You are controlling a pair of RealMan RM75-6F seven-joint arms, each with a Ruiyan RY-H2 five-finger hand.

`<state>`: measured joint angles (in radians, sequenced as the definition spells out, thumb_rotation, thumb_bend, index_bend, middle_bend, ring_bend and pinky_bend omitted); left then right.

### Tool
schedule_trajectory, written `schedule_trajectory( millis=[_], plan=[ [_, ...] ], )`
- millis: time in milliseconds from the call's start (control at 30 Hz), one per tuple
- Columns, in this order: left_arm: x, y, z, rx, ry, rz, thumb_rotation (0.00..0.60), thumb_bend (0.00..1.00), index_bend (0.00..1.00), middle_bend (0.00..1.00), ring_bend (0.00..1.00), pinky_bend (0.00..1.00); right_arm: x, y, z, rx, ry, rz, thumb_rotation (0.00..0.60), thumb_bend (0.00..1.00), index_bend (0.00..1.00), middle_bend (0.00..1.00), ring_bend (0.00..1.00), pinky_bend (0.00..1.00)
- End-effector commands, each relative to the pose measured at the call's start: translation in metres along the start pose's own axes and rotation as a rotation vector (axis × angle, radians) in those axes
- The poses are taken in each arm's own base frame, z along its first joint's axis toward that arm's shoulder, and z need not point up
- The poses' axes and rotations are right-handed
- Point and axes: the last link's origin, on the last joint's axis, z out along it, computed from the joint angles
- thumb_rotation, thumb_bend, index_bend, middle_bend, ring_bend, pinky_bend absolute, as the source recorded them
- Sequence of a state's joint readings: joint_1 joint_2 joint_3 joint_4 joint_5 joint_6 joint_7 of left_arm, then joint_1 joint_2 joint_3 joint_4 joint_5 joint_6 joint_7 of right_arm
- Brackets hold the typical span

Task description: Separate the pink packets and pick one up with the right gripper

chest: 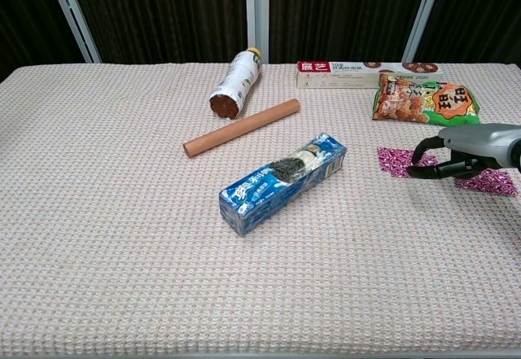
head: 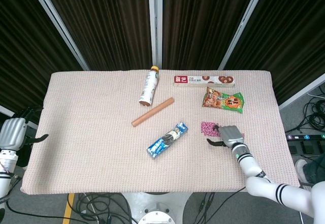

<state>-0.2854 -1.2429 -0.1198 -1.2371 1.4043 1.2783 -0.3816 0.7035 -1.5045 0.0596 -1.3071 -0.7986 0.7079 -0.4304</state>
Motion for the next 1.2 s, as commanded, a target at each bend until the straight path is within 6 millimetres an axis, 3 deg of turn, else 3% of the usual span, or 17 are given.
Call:
schedule_trajectory(
  millis=[33,1200],
  plan=[
    [0.0,0.0,0.0,-0.001,-0.001,-0.001,0.6,0.0,0.28,0.29,0.23,0.26,-0.001,0.001,-0.002,0.001,-0.003,-0.001,0.083,0.23,0.22,1.0,1.0,1.0],
    [0.004,0.007,-0.002,-0.013,0.016,-0.022,0.6,0.0,0.28,0.29,0.23,0.26,-0.015,-0.024,-0.039,0.082,-0.037,-0.027,0.085,0.23,0.22,1.0,1.0,1.0]
  ],
)
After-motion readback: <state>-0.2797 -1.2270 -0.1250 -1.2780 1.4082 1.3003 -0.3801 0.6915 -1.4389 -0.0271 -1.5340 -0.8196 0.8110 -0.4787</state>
